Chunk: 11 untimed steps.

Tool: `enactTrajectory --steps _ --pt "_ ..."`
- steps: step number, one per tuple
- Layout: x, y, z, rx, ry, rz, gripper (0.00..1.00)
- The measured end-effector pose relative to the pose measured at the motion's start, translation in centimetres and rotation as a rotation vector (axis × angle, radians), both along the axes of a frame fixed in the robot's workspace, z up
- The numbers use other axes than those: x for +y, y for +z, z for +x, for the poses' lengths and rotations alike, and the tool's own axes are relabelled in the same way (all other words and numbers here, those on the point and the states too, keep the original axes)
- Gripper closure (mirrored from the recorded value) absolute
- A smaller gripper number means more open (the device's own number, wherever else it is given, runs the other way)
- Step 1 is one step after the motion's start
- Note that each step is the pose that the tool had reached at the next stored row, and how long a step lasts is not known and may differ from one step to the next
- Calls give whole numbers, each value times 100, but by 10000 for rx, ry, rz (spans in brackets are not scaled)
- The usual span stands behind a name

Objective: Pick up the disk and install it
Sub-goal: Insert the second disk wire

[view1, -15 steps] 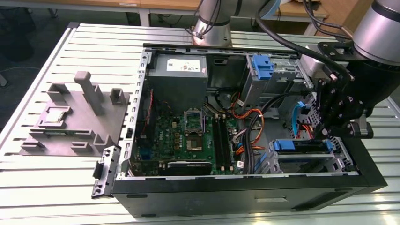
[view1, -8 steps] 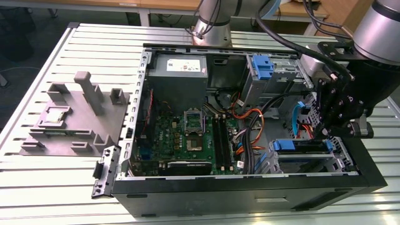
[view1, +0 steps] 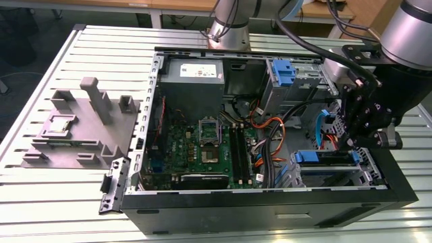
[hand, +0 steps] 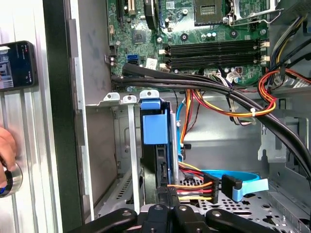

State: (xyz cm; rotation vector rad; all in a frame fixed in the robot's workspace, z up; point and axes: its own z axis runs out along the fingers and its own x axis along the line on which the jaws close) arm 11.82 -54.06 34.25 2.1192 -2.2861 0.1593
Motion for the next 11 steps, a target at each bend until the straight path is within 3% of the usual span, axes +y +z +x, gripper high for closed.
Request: enactTrajectory --steps 6,11 --pt "0 -2 -143 0 0 3 90" --pt "0 -2 -186 13 0 3 90"
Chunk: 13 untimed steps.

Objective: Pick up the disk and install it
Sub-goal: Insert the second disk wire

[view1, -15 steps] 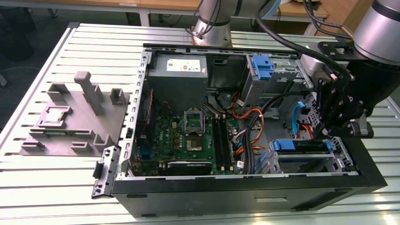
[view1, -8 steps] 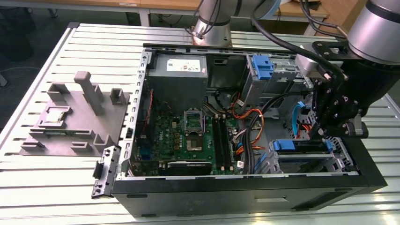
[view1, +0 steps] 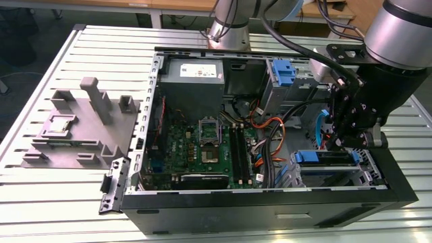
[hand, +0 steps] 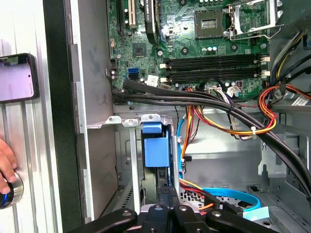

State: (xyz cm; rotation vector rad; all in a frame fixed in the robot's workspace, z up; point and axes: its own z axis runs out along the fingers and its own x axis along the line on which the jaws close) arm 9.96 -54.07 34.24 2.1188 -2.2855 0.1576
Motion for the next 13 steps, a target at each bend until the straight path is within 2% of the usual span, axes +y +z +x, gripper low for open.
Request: enactTrajectory --steps 10,12,13 --pt "0 1 1 7 0 0 90" --pt "-1 0 3 29 1 35 90" --pt "0 0 5 69 1 58 90"
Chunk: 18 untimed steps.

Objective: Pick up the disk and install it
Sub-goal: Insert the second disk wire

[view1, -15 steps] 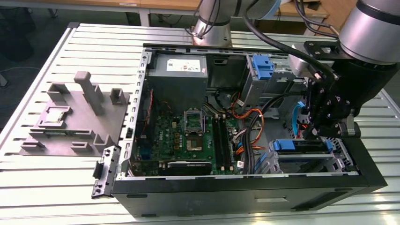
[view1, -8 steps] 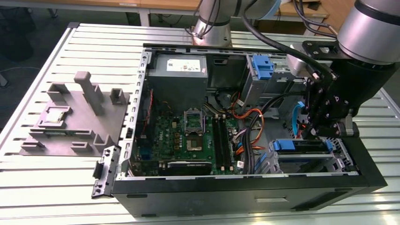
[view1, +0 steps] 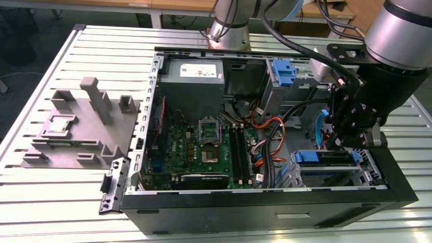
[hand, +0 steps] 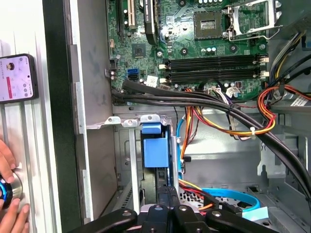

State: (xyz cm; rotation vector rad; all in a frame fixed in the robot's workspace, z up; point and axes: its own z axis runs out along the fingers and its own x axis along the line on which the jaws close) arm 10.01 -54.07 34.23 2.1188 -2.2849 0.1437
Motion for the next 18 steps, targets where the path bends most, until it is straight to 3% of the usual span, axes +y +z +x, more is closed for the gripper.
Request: enactTrajectory --steps 2,7,12,14,18 --pt "0 1 0 47 -2 12 90" --pt "0 51 1 50 -2 12 90" --pt "0 58 1 50 -1 12 90" --pt "0 131 1 50 -1 12 90" --pt "0 133 1 50 -2 12 90"
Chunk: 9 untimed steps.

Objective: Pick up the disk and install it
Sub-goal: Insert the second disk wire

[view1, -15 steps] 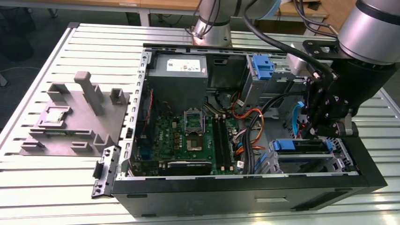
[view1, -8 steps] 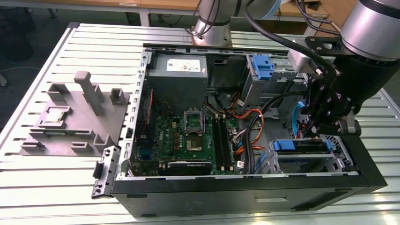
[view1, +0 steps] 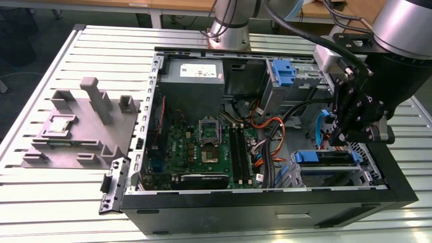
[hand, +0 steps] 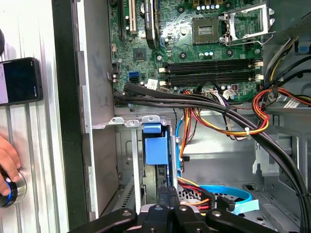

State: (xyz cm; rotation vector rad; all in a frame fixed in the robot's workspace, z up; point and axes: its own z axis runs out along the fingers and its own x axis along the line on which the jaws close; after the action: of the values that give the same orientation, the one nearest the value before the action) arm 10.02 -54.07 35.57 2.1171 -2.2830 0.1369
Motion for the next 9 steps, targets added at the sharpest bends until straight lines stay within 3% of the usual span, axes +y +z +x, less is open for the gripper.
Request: enactTrajectory --steps 9 --pt "18 34 2 0 0 1 90"
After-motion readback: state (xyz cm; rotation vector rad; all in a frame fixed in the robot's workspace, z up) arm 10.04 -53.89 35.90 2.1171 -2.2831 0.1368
